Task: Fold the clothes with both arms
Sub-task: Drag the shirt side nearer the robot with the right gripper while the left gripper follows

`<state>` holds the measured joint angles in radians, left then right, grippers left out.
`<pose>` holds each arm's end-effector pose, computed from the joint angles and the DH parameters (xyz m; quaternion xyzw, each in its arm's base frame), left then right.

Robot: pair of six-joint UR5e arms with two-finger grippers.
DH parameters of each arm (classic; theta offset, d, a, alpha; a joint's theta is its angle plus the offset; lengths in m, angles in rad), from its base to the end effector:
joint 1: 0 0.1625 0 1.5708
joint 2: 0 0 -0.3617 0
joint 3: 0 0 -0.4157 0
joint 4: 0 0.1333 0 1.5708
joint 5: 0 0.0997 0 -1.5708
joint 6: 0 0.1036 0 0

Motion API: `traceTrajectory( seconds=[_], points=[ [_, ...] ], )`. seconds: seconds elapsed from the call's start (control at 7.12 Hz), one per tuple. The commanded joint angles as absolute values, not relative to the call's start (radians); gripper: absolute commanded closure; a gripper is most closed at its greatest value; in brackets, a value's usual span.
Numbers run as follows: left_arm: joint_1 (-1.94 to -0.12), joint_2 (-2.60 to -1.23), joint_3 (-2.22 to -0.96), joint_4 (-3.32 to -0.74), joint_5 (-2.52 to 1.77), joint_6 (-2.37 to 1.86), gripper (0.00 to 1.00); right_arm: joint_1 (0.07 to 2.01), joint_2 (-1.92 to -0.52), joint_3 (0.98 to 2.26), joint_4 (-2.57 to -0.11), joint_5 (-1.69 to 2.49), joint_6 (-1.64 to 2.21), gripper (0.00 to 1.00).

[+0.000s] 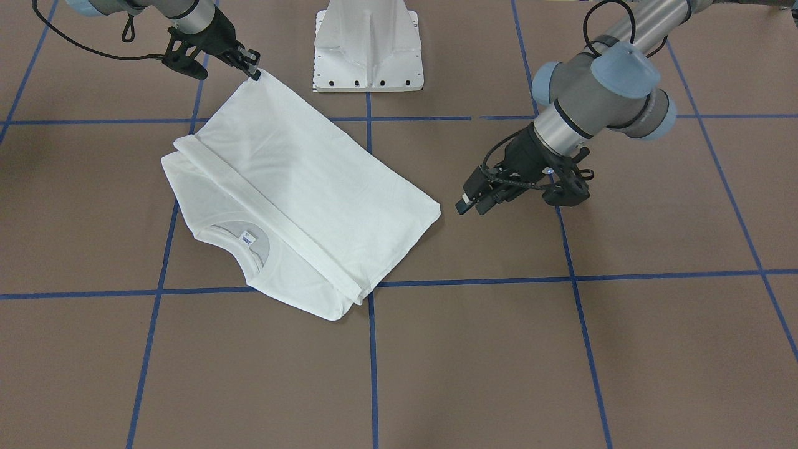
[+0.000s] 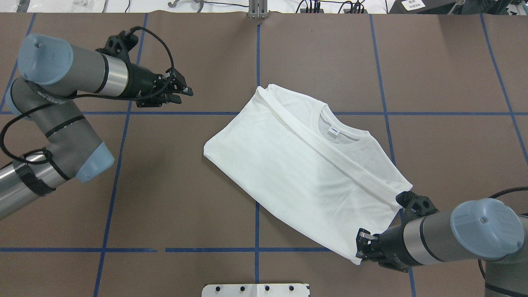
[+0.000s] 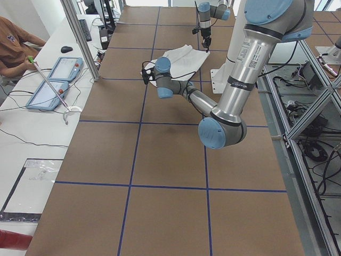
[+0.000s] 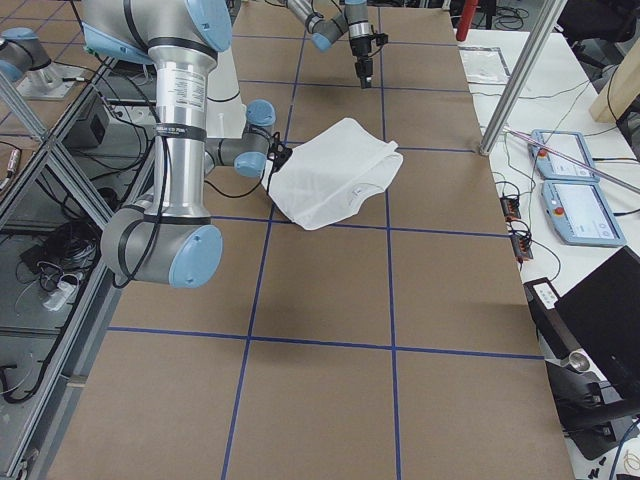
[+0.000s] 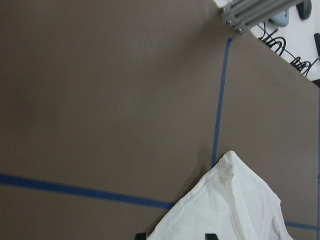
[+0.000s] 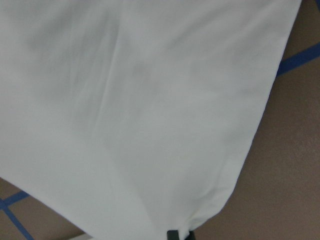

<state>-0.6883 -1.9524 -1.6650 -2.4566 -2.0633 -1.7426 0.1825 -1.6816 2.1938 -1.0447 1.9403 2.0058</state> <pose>0.4208 -0.4553 0.2292 -0.0272 0.6386 -0.1747 0.7490 -0.4312 -0.1771 0.2814 -0.2196 -0.4637 0.1725 0.8408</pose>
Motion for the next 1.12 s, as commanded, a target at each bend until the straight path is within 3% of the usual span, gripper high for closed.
traceTrajectory(
  seconds=[0.0, 0.28, 0.56, 0.7, 0.84, 0.98],
  points=[
    [-0.477, -1.942, -1.69, -2.426, -1.952, -1.902, 0.36, 0.094, -1.7, 2.201, -1.045, 1.953, 2.011, 1.0],
    [-0.417, -1.971, -1.668, -2.37, -1.915, -1.904, 0.35, 0.058, -1.701, 2.218, -1.043, 1.953, 2.023, 1.0],
    [-0.411, -2.011, -1.613, -2.368, -1.907, -1.904, 0.35, 0.043, -1.701, 2.22, -1.043, 1.951, 2.026, 0.76],
    [-0.413, -2.025, -1.596, -2.368, -1.895, -1.902, 0.37, 0.041, -1.701, 2.221, -1.045, 1.95, 2.028, 0.76],
    [-0.413, -2.025, -1.598, -2.368, -1.893, -1.904, 0.53, 0.037, -1.701, 2.221, -1.043, 1.948, 2.028, 0.76],
    [-0.416, -2.02, -1.6, -2.368, -1.876, -1.905, 1.0, 0.037, -1.7, 2.23, -1.043, 1.947, 2.028, 0.6]
  ],
)
